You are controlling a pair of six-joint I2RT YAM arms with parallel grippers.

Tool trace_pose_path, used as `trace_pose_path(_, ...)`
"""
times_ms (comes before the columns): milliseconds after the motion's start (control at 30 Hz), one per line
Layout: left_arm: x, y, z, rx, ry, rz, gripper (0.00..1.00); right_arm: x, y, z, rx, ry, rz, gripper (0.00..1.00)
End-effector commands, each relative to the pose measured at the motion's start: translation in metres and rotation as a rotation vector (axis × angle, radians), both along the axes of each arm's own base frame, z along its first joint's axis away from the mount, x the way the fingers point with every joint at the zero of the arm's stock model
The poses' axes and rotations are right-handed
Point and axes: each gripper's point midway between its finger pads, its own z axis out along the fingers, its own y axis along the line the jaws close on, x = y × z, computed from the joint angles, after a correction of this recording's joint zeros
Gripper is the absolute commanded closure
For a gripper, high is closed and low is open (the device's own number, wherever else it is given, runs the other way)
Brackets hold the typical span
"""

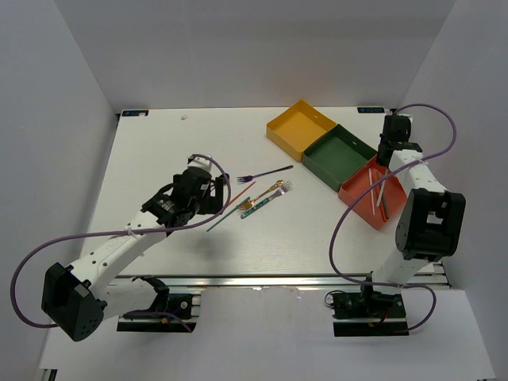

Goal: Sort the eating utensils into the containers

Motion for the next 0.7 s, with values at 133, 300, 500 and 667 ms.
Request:
trace_pose_path(133,-0.002,-0.003,0.011,-0.042,-0.044,-0.022,0.02,0.008,0.001,0.002,0.003,-0.021,0.015,0.63)
trace_pose_path(300,-0.001,-0.002,0.008,-0.031,-0.039,-0.015,0.02,0.004,0.007,0.015,0.036,-0.058,0.025,0.14)
trace_pose_path(500,0.001,0.002,0.009,-0.023,-0.048,0.004,0.02,0.001,0.053,0.079,0.123,-0.238,0.110,0.11)
trace_pose_path(667,0.000,0.001,0.006,-0.024,-0.040,0.006,0.02,-0.012,0.058,0.086,0.143,-0.247,0.107,0.11)
